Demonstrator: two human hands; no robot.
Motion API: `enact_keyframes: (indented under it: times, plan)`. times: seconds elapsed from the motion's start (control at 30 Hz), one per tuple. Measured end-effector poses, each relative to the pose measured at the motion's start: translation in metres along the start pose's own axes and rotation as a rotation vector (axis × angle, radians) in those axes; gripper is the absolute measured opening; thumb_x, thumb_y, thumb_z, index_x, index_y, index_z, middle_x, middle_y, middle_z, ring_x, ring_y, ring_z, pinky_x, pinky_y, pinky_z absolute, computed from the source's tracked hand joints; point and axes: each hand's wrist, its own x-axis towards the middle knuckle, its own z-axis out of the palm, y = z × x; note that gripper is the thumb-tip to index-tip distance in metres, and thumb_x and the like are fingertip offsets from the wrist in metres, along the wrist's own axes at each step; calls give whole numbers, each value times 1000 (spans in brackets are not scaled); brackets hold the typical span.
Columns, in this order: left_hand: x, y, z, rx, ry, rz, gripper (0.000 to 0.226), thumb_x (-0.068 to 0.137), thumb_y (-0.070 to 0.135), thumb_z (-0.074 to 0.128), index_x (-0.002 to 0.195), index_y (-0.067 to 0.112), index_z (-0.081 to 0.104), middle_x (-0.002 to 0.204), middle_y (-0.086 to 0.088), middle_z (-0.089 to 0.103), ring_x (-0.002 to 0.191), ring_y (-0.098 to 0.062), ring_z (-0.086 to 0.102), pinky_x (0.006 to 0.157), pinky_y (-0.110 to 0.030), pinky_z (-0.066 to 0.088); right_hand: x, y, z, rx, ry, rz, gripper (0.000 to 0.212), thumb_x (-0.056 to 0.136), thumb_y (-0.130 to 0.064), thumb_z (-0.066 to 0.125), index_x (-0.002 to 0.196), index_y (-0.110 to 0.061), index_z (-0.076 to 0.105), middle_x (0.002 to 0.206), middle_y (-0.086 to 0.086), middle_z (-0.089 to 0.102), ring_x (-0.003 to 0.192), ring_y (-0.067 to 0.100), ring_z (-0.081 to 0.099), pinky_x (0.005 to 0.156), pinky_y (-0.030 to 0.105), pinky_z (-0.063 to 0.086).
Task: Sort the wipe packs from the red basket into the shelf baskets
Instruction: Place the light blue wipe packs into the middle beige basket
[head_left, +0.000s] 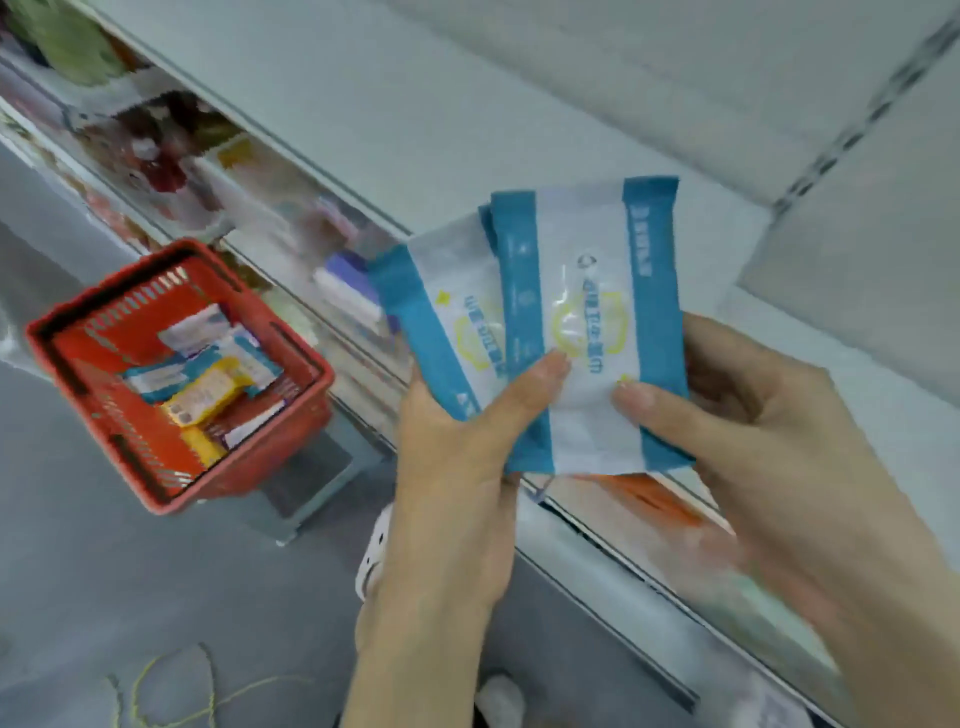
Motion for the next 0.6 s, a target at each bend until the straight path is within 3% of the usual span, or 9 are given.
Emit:
enact_keyframes:
  times: [0.2,0.33,0.47,0.6]
  plan:
    - [-82,-39,127,108,-218,-81,51,70,-2,72,119,8,60,110,-8,72,97,-24,70,71,-28,57,-104,-44,-106,192,490,-78,32,56,-28,73,85,-16,78,91,6,76,88,21,71,74,26,56]
    - [-110,-60,186,185,-367,-162,53,67,-1,71,118,8,60,108,-9,72,96,-24,70,70,-28,57,-142,-57,-145,411,777,-151,26,55,-26,73,78,-14,77,88,6,75,84,19,69,75,26,57]
    - [-129,-89,236,217,-483,-280,54,66,0,74,116,11,60,104,-5,74,93,-21,71,69,-27,57,-167,-65,-182,585,983,-213,25,63,-21,71,86,-11,73,94,8,74,85,19,70,74,29,59]
    - [-153,-129,265,311,-644,-435,57,68,3,77,121,12,58,110,-5,72,99,-24,69,74,-31,58,-195,-51,-206,618,1212,-176,34,58,-33,73,87,-15,74,90,0,75,82,14,71,64,26,55]
